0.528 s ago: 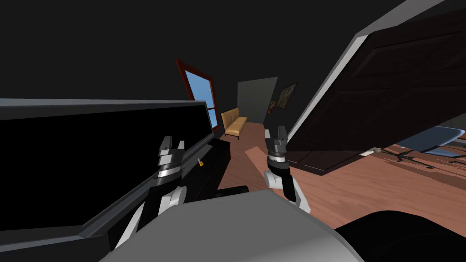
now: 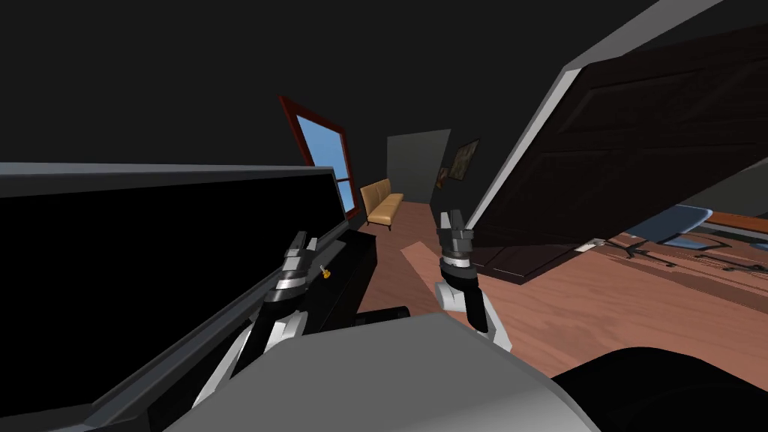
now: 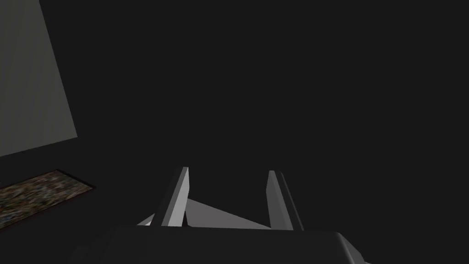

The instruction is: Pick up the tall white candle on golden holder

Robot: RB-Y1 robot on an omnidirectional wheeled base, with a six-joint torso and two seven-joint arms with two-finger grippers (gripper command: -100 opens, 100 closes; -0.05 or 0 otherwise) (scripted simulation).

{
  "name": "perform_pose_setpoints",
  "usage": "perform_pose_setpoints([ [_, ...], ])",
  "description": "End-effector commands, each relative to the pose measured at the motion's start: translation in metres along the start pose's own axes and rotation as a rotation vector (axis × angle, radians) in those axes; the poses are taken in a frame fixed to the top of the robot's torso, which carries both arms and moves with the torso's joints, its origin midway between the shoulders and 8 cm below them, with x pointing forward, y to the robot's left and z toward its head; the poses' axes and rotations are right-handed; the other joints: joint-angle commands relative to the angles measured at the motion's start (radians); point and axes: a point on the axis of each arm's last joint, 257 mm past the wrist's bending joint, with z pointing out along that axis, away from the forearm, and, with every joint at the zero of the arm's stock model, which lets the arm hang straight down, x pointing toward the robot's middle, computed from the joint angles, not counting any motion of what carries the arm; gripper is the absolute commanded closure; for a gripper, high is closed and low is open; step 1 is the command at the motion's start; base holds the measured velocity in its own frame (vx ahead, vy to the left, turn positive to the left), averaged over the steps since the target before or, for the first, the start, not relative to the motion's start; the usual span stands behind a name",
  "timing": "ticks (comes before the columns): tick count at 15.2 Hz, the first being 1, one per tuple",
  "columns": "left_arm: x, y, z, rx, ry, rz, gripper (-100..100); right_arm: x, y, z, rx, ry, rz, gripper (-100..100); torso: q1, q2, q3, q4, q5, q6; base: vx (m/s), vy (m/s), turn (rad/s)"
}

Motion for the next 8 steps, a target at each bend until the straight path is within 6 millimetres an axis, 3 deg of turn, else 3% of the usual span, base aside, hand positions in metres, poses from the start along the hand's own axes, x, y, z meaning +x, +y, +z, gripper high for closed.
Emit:
perform_pose_setpoints([
  [1, 0.015, 0.015, -0.005, -0.037, 0.037, -0.012, -100, 0.000, 0.000, 0.000, 0.000, 0.000, 0.000, 0, 0.000, 0.000, 0.000, 0.000, 0.000, 0.000, 0.043, -0.041, -0.089],
  [4, 0.041, 0.060, -0.023, -0.138, 0.128, -0.051, -100, 0.000, 0.000, 0.000, 0.000, 0.000, 0.000, 0, 0.000, -0.001, -0.001, 0.000, 0.000, 0.000, 0.057, -0.044, -0.129],
  [6, 0.051, 0.088, -0.037, -0.202, 0.167, -0.058, -100, 0.000, 0.000, 0.000, 0.000, 0.000, 0.000, 0, -0.001, -0.002, -0.001, 0.000, 0.000, 0.000, 0.063, -0.048, -0.100],
  [7, 0.051, 0.088, -0.037, -0.202, 0.168, -0.057, -100, 0.000, 0.000, 0.000, 0.000, 0.000, 0.000, 0, -0.001, -0.002, -0.001, 0.000, 0.000, 0.000, 0.056, -0.046, -0.086],
  [8, 0.059, 0.108, -0.049, -0.252, 0.202, -0.067, -100, 0.000, 0.000, 0.000, 0.000, 0.000, 0.000, 0, -0.001, -0.001, -0.001, 0.000, 0.000, 0.000, 0.049, -0.042, -0.097],
])
